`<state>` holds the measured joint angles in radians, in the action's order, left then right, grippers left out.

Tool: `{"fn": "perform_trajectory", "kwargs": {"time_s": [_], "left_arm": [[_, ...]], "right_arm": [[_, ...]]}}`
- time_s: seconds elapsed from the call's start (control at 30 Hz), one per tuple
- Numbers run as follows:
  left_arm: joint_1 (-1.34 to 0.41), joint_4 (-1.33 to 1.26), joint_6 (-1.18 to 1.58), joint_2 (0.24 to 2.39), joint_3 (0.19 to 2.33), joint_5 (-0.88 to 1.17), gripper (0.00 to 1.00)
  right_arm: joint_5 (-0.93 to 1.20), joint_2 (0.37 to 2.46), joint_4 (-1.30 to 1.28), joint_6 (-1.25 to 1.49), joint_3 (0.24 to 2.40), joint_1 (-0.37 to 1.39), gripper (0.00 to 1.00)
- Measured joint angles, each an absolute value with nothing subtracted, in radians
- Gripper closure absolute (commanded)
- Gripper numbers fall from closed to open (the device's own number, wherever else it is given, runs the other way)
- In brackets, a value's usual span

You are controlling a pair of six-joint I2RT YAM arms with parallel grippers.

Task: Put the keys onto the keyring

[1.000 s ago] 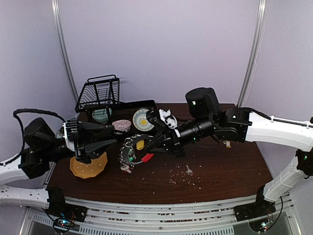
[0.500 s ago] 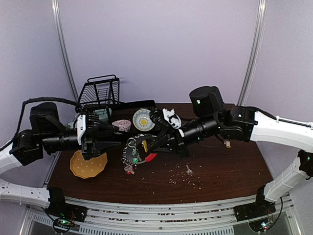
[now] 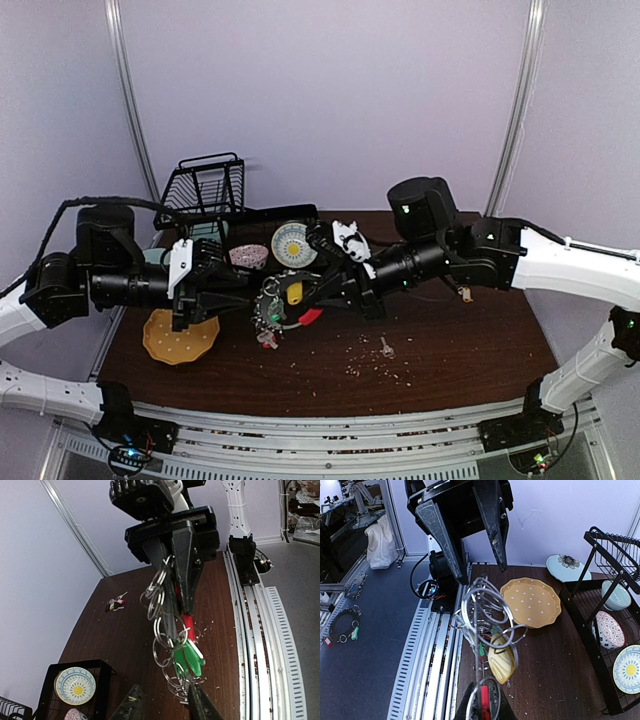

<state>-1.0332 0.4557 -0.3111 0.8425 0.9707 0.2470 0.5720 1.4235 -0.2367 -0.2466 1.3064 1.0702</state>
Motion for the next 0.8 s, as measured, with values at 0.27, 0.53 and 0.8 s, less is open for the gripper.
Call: {"fn": "perform_trajectory", "kwargs": {"time_s": [0.27, 0.53, 0.8], "left_arm": [[-1.034, 0.458, -0.308, 0.892, 1.015, 0.249, 0.66], [-1.036, 0.459, -0.313, 0.928, 1.016, 0.256, 0.66], [-1.036, 0.458, -0.332, 0.923, 1.013, 0.242, 0.67]], "right_arm": [[0.563, 1.423, -0.238, -0.247, 1.306, 1.07, 1.0], [0.561, 1.423, -0.238, -0.247, 1.306, 1.07, 1.0], [0.561, 1.423, -0.238, -0.247, 1.306, 1.07, 1.0]]}}
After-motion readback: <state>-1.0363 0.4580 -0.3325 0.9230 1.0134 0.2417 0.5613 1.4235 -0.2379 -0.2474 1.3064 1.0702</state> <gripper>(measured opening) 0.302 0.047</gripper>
